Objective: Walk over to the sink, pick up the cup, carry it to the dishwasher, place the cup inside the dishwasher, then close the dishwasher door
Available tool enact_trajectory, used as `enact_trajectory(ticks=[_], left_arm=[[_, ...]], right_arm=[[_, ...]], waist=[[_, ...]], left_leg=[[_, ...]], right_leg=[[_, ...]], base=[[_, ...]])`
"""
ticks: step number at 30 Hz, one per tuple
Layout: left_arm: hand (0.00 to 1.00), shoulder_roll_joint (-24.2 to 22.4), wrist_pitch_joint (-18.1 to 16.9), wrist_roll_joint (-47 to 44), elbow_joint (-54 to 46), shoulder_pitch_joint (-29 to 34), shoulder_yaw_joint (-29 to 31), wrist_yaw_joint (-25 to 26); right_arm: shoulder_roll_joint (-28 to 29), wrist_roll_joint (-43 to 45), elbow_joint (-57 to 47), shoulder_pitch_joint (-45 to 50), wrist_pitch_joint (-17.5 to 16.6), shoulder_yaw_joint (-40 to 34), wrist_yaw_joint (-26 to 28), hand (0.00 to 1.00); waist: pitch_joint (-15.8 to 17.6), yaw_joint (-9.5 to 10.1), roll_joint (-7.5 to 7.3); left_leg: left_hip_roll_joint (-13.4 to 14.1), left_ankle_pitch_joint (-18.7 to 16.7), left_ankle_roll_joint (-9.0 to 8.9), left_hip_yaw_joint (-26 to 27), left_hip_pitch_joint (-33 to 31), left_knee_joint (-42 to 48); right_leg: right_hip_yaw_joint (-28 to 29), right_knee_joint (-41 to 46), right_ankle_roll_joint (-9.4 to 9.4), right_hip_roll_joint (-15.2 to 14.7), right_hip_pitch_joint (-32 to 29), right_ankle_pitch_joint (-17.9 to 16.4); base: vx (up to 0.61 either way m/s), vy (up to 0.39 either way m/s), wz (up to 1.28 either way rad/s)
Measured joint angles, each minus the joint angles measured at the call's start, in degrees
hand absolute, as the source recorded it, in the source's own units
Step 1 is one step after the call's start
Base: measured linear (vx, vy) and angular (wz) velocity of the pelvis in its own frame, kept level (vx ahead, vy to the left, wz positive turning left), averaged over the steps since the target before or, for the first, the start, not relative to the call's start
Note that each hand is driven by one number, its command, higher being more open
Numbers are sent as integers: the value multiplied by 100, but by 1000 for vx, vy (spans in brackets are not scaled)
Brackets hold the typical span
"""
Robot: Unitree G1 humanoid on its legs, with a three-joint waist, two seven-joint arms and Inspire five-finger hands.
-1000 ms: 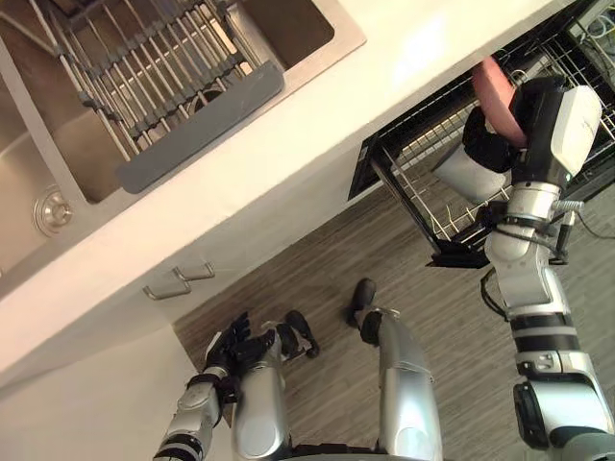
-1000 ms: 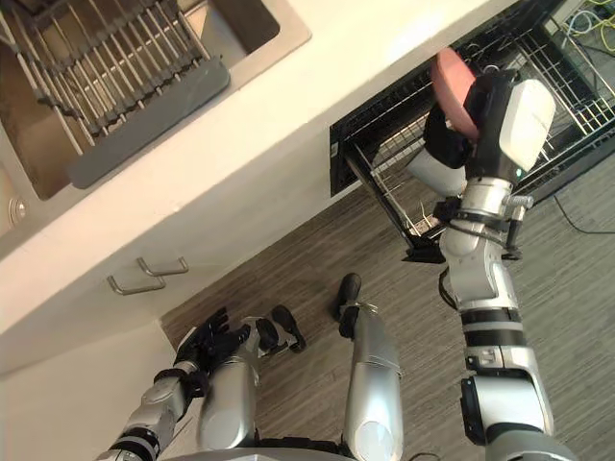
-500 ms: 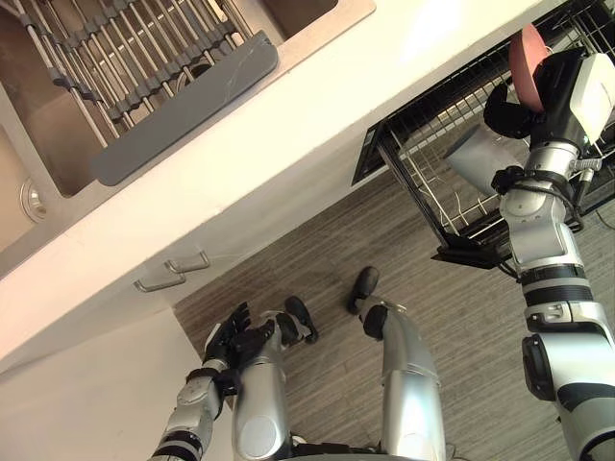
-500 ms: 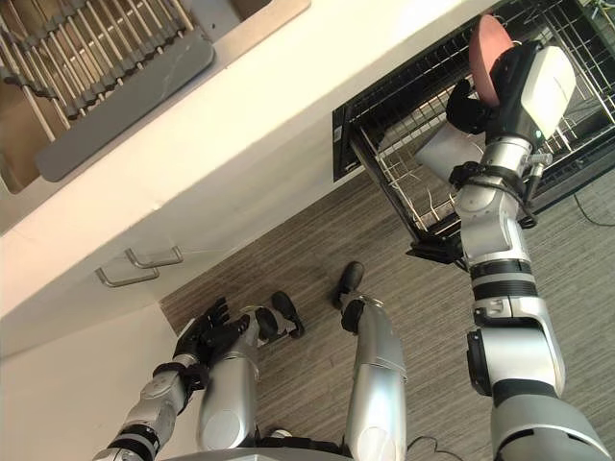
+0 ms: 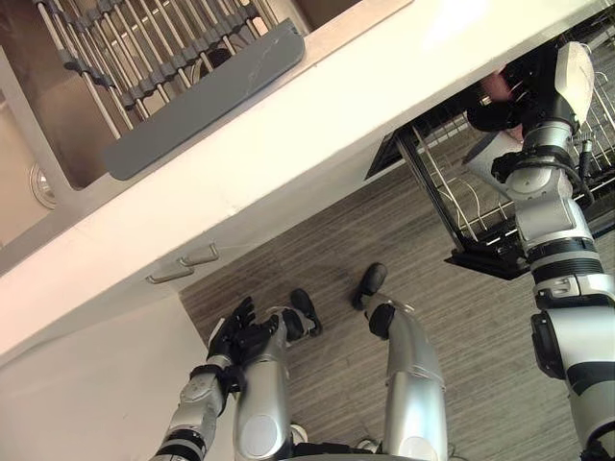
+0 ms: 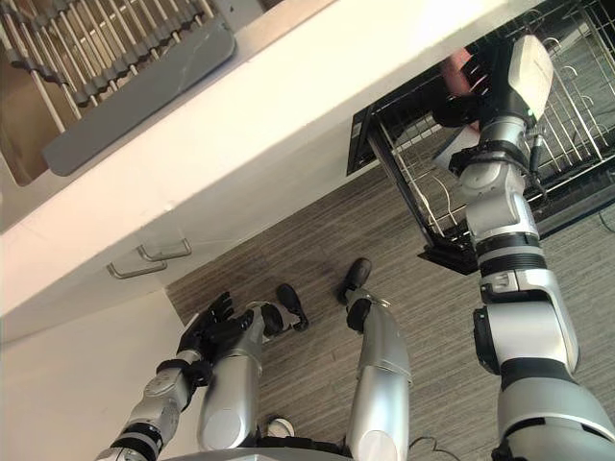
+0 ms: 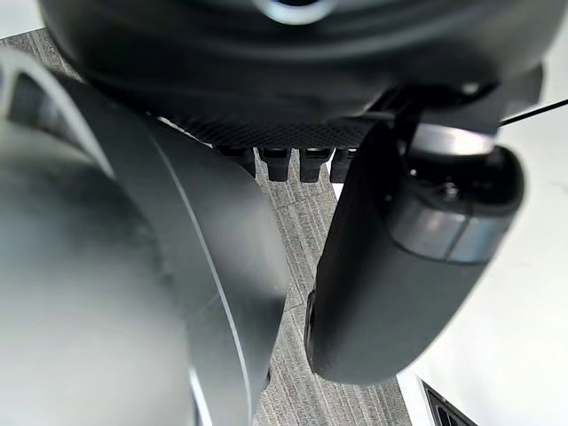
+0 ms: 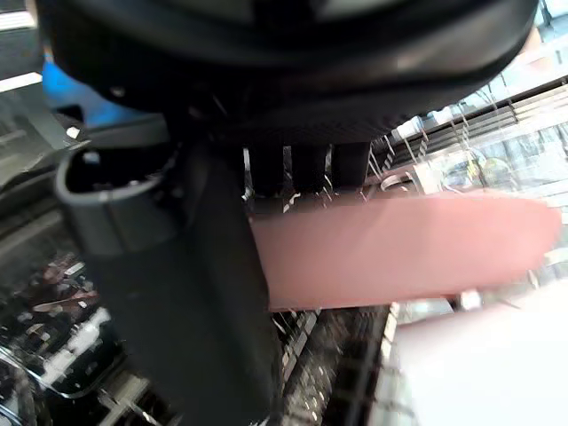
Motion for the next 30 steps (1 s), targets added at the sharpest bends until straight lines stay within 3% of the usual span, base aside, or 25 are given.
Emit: enact_trajectory(ticks=[13,20,23,30], left_arm=[[100,-1,25,-1,-47,47,-12,-58],[100,-41,84,2,-40,101,-13,-71],[100,-73,102,5,-29,138,-14,-78],[100,-35,107,87,298,218,-38,-98]], right_arm=[[1,62,151,322,-112,-73,113,100],[164,111,-1003,1448,-258,-580,-166,100],[304,111,-1559,1961,-297,-895,-302,100],[994,236,-3021,3478,-461,-1800,-733,100]], waist=[[-2,-33,-3],[-10,-187,-18],[-45,-202,-86],[-173,-524,-314]], left_leg=[[30,11,-9,-25,410,-118],[99,10,-31,121,953,-335],[123,25,-64,229,1225,-487],[-70,274,-208,385,2041,-1265]], right_leg=[[-72,-238,20,86,479,22],[-70,-514,73,250,1016,78],[-3,-750,87,364,1258,152],[83,-1482,158,556,2013,413]], base=[[-47,-11,0],[2,-8,-6],[-25,6,-19],[46,2,-7]])
